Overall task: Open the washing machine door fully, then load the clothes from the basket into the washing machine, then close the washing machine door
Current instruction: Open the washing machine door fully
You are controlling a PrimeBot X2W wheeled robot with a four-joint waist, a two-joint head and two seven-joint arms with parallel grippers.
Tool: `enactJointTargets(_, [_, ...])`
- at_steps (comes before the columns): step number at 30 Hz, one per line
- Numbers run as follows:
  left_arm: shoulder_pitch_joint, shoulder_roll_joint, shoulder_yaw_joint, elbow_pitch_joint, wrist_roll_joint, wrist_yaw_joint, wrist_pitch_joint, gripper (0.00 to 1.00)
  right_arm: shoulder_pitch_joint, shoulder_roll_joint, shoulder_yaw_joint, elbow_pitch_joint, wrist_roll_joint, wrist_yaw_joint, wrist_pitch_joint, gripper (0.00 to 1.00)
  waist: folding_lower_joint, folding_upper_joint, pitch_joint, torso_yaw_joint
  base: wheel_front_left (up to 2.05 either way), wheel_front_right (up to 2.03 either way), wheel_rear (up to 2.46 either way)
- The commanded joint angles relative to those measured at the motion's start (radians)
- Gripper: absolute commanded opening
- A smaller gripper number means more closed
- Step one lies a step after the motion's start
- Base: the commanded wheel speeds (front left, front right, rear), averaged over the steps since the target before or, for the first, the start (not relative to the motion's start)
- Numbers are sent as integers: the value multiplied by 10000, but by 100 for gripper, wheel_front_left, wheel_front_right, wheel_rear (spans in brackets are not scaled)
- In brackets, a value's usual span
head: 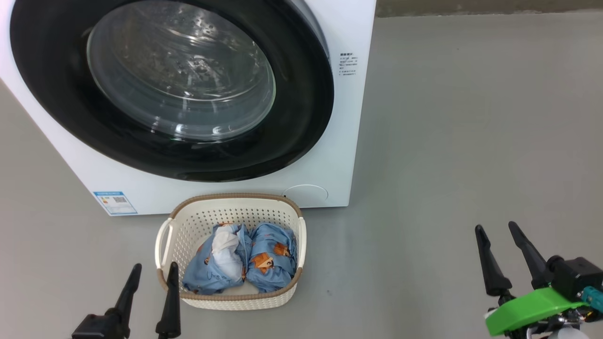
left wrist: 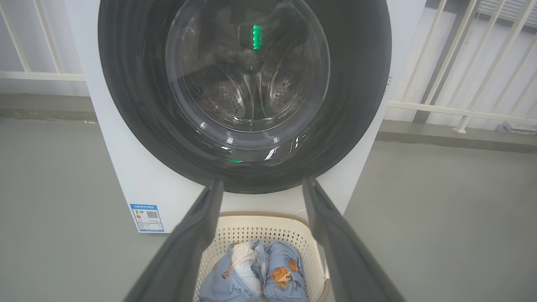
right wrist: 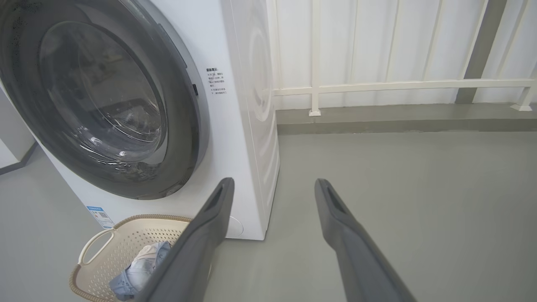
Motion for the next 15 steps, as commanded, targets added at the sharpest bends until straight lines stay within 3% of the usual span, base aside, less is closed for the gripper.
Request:
enactJointTargets(1, [-169, 88, 241, -248, -100, 6, -105, 100, -455, -110, 169, -228, 315, 46, -124, 0, 0, 0, -2, 36, 0, 0, 0])
enactJointTargets(8, [-120, 62, 208, -266, -184, 6, -105, 100, -1170, 74, 142, -345, 1269, 46, -124, 0, 0, 0, 69, 126, 0, 0, 0])
enactJointTargets(15, [-294, 54, -26, -256, -302, 6, -105, 100, -2645, -30, 398, -476, 3945, 46, -124, 0, 0, 0, 333, 373, 0, 0, 0])
